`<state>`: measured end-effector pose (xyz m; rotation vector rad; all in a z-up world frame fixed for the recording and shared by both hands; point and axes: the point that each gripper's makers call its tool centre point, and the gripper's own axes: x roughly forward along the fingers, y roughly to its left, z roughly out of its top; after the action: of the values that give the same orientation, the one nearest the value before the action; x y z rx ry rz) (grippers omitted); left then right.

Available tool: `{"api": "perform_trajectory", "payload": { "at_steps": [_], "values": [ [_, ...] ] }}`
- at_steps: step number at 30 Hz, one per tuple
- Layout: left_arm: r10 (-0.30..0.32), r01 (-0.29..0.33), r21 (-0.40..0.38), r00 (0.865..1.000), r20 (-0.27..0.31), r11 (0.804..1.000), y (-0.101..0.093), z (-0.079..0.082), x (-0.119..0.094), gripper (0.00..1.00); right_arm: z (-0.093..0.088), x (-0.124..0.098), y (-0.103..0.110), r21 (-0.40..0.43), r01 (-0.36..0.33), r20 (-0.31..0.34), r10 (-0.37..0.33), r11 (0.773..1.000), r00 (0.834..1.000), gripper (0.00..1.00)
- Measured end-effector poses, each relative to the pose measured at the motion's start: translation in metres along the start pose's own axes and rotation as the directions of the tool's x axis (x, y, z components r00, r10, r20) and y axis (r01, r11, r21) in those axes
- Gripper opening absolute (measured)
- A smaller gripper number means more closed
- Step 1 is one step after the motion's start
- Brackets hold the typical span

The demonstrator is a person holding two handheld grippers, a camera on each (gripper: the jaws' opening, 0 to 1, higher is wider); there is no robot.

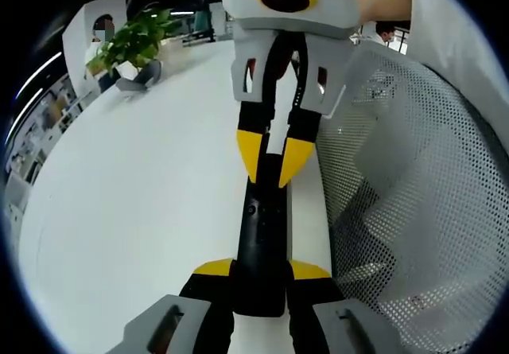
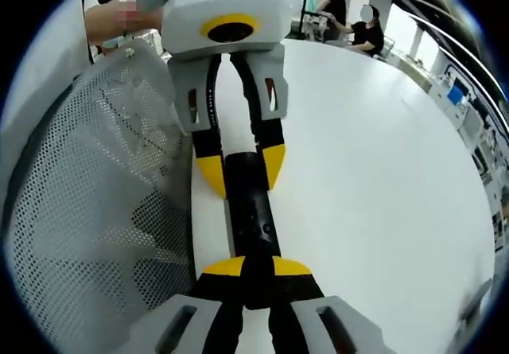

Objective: Press the specified remote control buttons in sequence, fully releasing each button before pressing the next.

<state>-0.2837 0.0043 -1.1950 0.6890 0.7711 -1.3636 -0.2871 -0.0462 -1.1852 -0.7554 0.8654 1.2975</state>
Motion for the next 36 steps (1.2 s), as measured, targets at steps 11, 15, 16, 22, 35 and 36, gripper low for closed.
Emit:
{"api": "perform_trajectory", "payload": {
  "at_steps": [11,15,16,22,35,36],
  "values": [
    [-0.001,0.001,0.006,1.000,-0.018,1.000,0.0000,0.0003,0.0006,0.24,-0.0015,0.0006,-0.0002,-0.008,0.015,-0.032,-0.015,1.000,0.999,0.07],
    [-0.001,0.001,0.005,1.000,-0.023,1.000,0.0001,0.0003,0.0007,0.24,-0.0017,-0.0006,0.0003,0.000,0.020,-0.002,-0.020,1.000,1.000,0.07],
    [0.000,0.001,0.004,1.000,-0.023,1.000,0.0001,0.0003,0.0006,0.24,-0.0016,-0.0007,0.0005,-0.013,0.019,0.004,-0.019,1.000,1.000,0.07],
    [0.003,-0.003,-0.009,1.000,-0.008,1.000,0.0001,0.0003,0.0003,0.24,-0.0046,-0.0027,0.0002,0.002,0.026,0.007,-0.026,1.000,1.000,0.06],
    [0.007,-0.007,-0.007,1.000,-0.029,1.000,-0.0002,0.0002,0.0006,0.24,-0.0051,-0.0017,0.0000,-0.005,0.061,-0.008,-0.061,0.998,0.998,0.06],
    [0.007,-0.007,-0.006,1.000,-0.030,1.000,-0.0002,0.0002,0.0006,0.24,-0.0050,-0.0018,0.0001,0.006,0.063,-0.003,-0.063,0.998,0.998,0.06]
  ]
}}
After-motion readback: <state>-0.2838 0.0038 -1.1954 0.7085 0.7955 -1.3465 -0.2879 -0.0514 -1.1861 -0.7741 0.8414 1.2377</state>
